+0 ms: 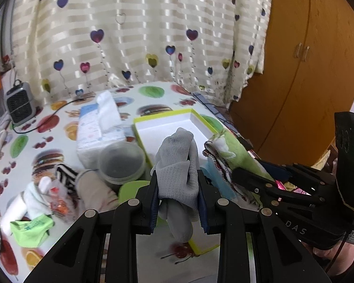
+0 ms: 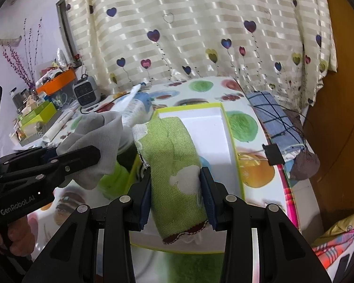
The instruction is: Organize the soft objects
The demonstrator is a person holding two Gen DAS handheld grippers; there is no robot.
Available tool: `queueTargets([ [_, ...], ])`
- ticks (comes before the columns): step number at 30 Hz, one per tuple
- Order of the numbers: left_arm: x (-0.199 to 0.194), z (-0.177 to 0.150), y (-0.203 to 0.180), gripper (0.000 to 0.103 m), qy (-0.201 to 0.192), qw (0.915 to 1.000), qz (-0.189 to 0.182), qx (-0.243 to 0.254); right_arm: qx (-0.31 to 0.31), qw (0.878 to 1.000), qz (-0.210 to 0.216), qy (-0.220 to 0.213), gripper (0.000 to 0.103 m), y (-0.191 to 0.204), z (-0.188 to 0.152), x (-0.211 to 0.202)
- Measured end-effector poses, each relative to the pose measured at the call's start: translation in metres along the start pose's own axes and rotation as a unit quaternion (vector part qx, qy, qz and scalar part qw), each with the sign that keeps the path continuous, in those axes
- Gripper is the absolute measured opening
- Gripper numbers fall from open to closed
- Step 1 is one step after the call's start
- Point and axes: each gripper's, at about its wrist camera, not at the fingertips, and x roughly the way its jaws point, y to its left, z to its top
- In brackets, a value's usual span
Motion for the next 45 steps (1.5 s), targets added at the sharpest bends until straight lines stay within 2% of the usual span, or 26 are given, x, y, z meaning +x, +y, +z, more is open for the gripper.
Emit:
queueTargets([
  [9, 0.023, 0.002, -0.015, 0.026, 0.023, 0.9996, -0.012, 0.010, 0.017, 1.000, -0.005, 0.010, 0.040, -0.020, -0.005, 0.009],
  [24, 0.051, -0.010, -0.019, 0.027, 0.068, 0.9973, -0.027, 0.009, 0.023, 0.999, 0.001, 0.044, 0.040, -0.027, -0.014, 0.030],
  [29, 0.055, -0.013, -0.018, 0.029, 0.076, 0.9965, -0.035, 0.007, 0.021, 0.999, -0.008, 0.046, 0.047, -0.027, -0.016, 0.031],
  [39, 0.039, -0.014, -0.017, 0.034, 0.058, 0.9965, -0.059, 0.004, -0.001, 1.000, -0.015, 0.026, 0.049, -0.020, -0.019, 0.017],
  [45, 0.026, -0.011, -0.019, 0.039, 0.032, 0.9970, -0.070, 0.010, -0.012, 1.000, -0.010, 0.013, 0.049, -0.016, -0.019, 0.011],
])
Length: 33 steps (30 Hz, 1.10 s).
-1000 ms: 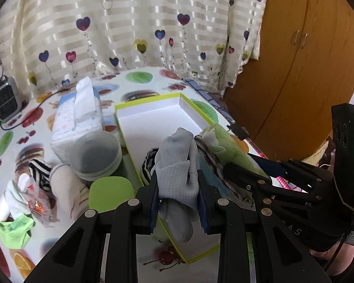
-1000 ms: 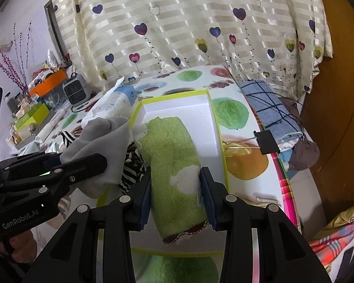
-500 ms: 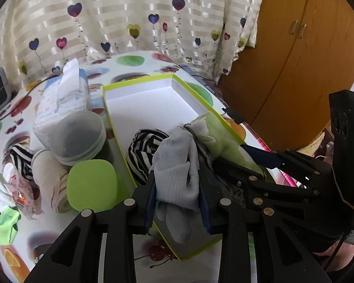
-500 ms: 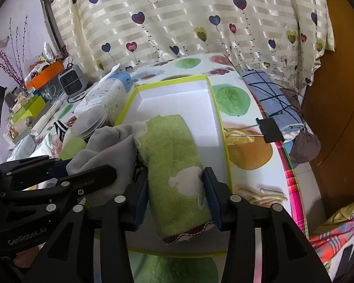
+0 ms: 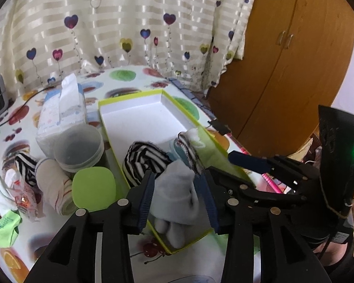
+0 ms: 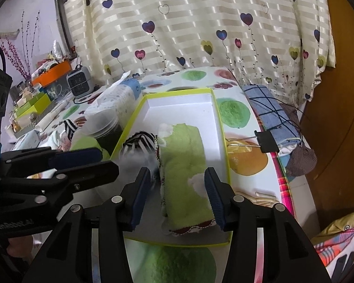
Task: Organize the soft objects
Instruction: 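Open the left gripper over the tray while the right gripper releases the green towel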
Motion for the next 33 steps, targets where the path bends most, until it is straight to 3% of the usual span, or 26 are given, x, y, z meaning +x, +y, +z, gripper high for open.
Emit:
queueTargets([
  [4, -0.002, 0.000, 0.000, 0.039, -0.007, 0.9999, 0.008, -0.001, 0.012, 1.000, -0.002, -0.006, 0.049, -0.005, 0.000, -0.003],
  [7, -0.001, -0.001, 0.003, 0.020, -0.003, 0.9999, 0.014, -0.004, 0.034, 0.999, 0.009, -0.008, 0.049, -0.013, 0.002, -0.005],
  [8, 0.000, -0.002, 0.003, 0.020, -0.002, 0.9999, 0.015, -0.003, 0.035, 0.999, 0.004, -0.008, 0.049, -0.014, 0.002, -0.005],
  [9, 0.002, -0.002, 0.004, 0.020, 0.002, 0.9999, 0.016, -0.003, 0.034, 0.999, 0.000, -0.008, 0.047, -0.014, 0.002, -0.005],
  [11, 0.006, -0.004, 0.004, 0.017, 0.011, 0.9998, 0.018, -0.003, 0.033, 0.999, -0.001, -0.003, 0.034, -0.014, 0.002, -0.002],
  [18, 0.020, -0.010, -0.001, 0.017, 0.038, 0.9992, 0.004, 0.007, 0.023, 0.999, -0.009, 0.024, 0.033, -0.010, -0.002, 0.011],
  [30, -0.022, -0.014, 0.006, 0.019, -0.006, 1.0000, 0.002, -0.002, 0.004, 1.000, -0.016, -0.025, 0.033, 0.010, 0.006, -0.027],
  [33, -0.035, -0.017, 0.013, 0.022, -0.018, 0.9998, 0.009, -0.009, 0.008, 0.999, -0.018, -0.038, 0.049, 0.013, 0.006, -0.035],
])
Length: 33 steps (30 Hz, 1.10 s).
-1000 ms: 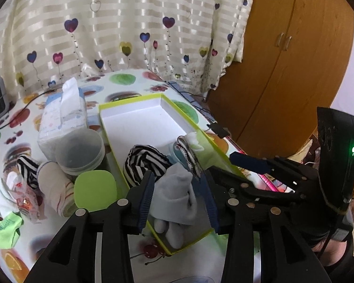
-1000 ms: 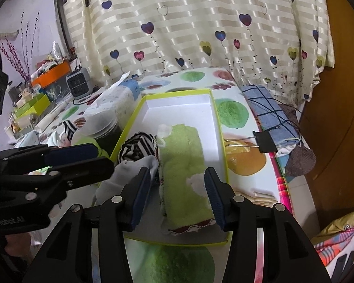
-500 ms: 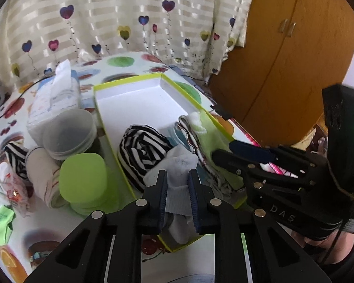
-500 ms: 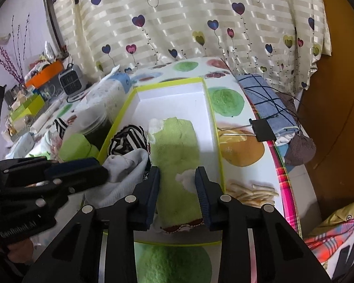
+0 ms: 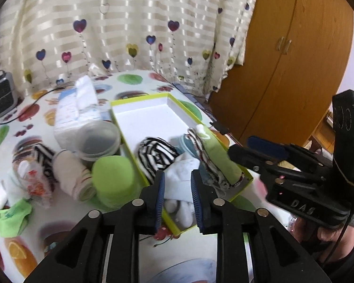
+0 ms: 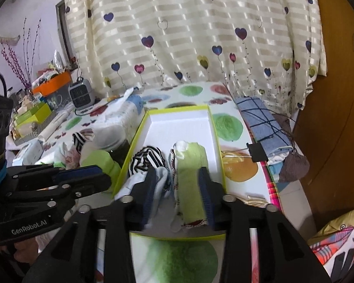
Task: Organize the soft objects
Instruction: 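Open the left gripper over the tray while the right gripper releases the green towel, then move both open grippers back over the pile of soft items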
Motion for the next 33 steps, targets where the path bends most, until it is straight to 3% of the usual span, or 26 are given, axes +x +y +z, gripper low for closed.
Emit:
queueTargets([
  [13, -0.033, -0.019, 0.031, 0.026, -0.019, 0.9991, 0.020, -0.033, 0.011, 1.000, -0.014, -0.009, 0.051, 0.008, 0.000, -0.021],
  [33, -0.064, -0.043, 0.080, 0.035, -0.036, 0.9937, 0.057, -0.090, -0.049, 0.998, 0.026, 0.007, 0.051, 0.073, 0.006, -0.017],
])
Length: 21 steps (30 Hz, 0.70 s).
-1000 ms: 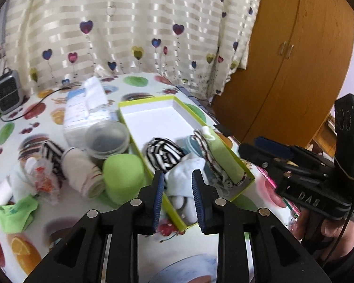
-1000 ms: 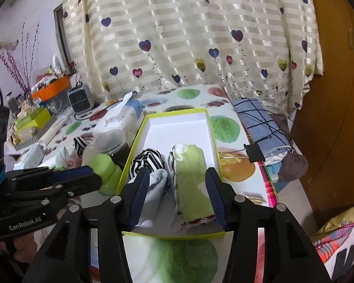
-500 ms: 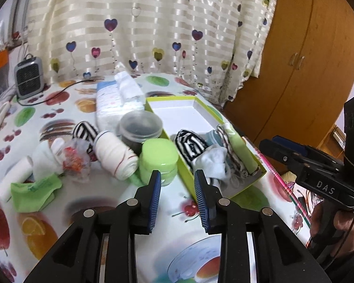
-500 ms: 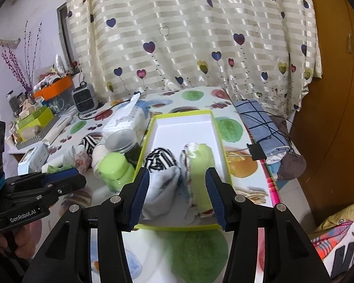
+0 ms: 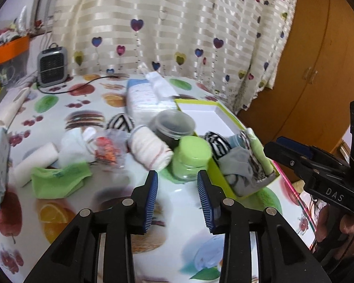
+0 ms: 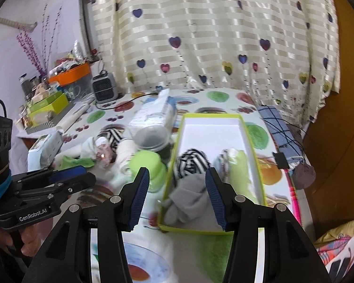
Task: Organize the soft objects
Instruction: 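Move both open grippers back over the pile of soft items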
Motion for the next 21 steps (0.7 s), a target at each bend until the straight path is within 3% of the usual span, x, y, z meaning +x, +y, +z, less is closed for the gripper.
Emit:
queueTargets([
  [21, -0.013, -0.001, 0.077, 0.046, -0.013, 0.9957, 0.069, -0.060, -0.056, 0.997, 0.054, 0.015, 0.051, 0.056, 0.012, 0.027],
])
